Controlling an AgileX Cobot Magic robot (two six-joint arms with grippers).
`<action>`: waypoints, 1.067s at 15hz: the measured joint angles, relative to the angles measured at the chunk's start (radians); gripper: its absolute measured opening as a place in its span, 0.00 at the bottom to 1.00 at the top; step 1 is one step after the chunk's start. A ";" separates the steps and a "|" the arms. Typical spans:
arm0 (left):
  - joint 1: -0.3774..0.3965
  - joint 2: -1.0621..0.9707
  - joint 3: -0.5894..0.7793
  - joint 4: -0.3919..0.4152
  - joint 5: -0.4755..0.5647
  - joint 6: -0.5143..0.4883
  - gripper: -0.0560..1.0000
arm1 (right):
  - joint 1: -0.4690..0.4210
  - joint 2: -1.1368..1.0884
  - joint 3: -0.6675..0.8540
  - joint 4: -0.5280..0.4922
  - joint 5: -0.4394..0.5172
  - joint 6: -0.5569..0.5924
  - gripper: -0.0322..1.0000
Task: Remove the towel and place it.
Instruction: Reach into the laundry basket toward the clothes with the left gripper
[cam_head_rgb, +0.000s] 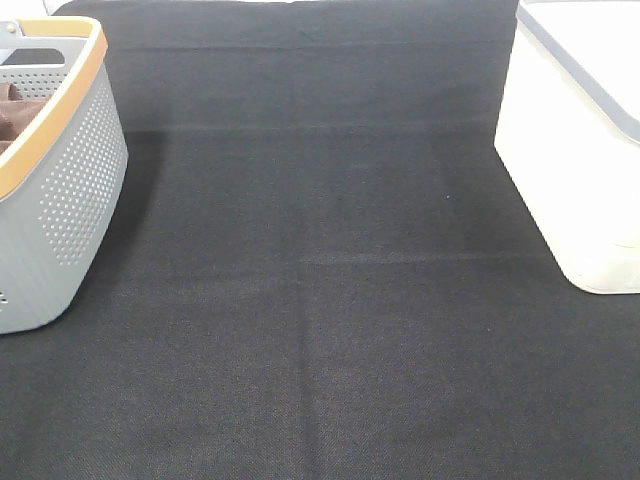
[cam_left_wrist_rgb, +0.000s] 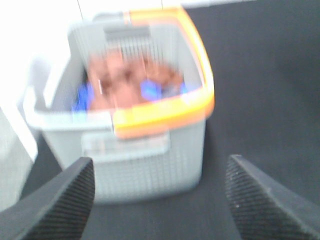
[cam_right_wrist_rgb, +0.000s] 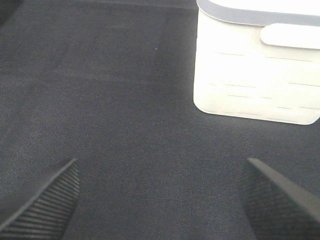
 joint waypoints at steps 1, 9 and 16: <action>0.000 0.053 0.000 0.012 -0.086 -0.013 0.68 | 0.000 0.000 0.000 0.000 0.000 0.000 0.83; 0.000 0.854 -0.297 0.170 -0.328 -0.180 0.64 | 0.000 0.000 0.000 -0.001 0.000 0.000 0.83; 0.000 1.401 -0.882 0.320 0.153 -0.300 0.64 | 0.000 0.000 0.000 -0.008 0.000 0.000 0.83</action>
